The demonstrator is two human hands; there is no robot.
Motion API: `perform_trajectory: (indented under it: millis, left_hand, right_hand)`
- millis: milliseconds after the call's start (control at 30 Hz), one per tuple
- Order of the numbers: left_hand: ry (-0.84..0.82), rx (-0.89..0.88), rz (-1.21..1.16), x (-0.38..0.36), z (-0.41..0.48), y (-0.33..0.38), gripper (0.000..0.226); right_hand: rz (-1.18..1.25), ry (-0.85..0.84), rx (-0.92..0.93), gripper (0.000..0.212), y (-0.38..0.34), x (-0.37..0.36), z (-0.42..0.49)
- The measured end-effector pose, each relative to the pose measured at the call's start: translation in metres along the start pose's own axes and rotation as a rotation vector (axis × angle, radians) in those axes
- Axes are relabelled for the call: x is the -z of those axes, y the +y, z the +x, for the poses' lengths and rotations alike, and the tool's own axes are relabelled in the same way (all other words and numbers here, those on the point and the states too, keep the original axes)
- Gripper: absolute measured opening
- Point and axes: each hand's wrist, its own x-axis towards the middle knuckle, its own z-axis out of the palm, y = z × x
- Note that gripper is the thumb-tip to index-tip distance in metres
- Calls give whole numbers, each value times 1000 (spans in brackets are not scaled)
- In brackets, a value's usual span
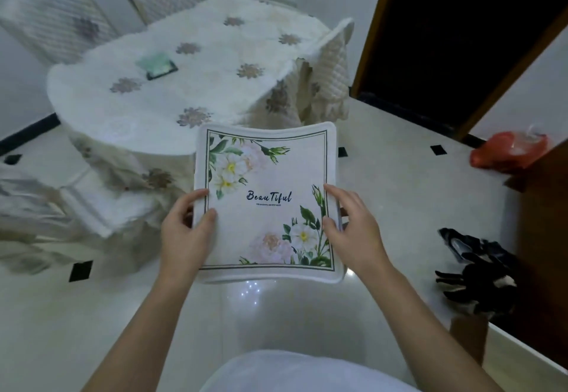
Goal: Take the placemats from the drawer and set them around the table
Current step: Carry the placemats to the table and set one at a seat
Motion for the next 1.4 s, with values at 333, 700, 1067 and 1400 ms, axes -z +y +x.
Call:
perform_trajectory:
  millis: [333, 700, 1067, 1400]
  left_hand:
    - [101, 54, -22, -14, 102, -1, 35]
    - [473, 53, 23, -4, 211, 9, 32]
    - [710, 122, -18, 70, 292, -32, 35]
    - [541, 148, 42, 119, 442, -77, 36]
  right_hand:
    - [97, -20, 8, 52, 0, -27, 140]
    - [187, -306, 241, 50, -56, -90, 340]
    - [124, -496, 416, 49, -133, -220, 433]
    - [-1, -430, 297, 51, -152, -309, 511]
